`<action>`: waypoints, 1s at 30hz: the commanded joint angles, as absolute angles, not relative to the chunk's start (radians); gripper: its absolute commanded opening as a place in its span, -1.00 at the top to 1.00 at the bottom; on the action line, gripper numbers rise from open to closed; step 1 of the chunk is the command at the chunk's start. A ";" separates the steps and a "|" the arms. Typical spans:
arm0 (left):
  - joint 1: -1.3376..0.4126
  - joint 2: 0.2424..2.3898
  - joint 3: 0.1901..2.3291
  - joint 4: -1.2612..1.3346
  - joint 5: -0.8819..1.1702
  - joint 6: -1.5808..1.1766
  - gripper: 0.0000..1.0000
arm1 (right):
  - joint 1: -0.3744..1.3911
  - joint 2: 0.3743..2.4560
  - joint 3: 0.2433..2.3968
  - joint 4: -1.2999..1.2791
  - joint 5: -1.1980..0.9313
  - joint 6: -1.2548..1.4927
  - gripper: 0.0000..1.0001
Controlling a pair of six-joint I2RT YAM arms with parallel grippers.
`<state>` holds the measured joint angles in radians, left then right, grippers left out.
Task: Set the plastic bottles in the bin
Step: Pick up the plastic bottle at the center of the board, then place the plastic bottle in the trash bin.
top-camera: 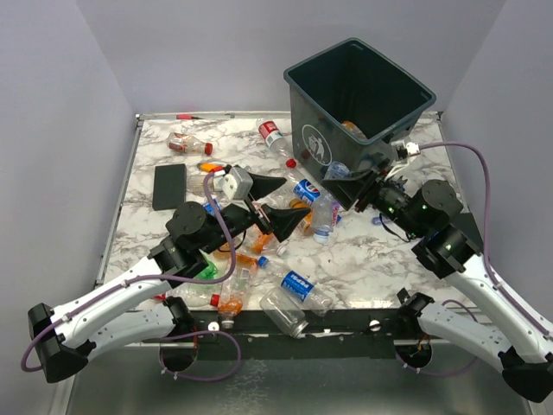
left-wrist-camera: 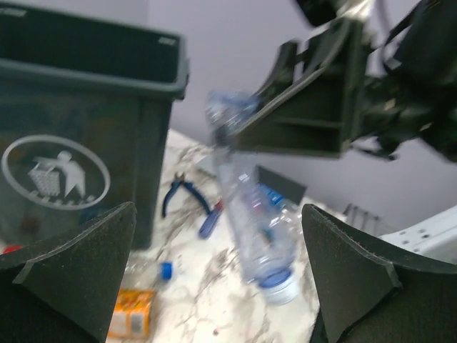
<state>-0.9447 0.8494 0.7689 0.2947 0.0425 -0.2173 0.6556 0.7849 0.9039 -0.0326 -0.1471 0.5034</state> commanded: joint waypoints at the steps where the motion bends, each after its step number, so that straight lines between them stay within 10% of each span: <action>1: -0.948 0.884 0.855 0.314 0.226 -0.308 -0.98 | 0.663 0.823 0.923 0.210 -0.245 0.483 0.42; 17: -0.948 1.050 0.888 0.270 0.304 -0.320 -0.98 | 0.663 0.860 0.916 0.412 -0.306 0.584 0.42; 30: -0.948 1.025 0.855 0.251 0.269 -0.311 -0.39 | 0.664 0.815 0.883 0.418 -0.253 0.556 0.42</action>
<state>-0.9451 1.0492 0.8749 0.2630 0.2878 -0.3138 0.6556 0.8436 0.8879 0.3923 -0.2760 0.5755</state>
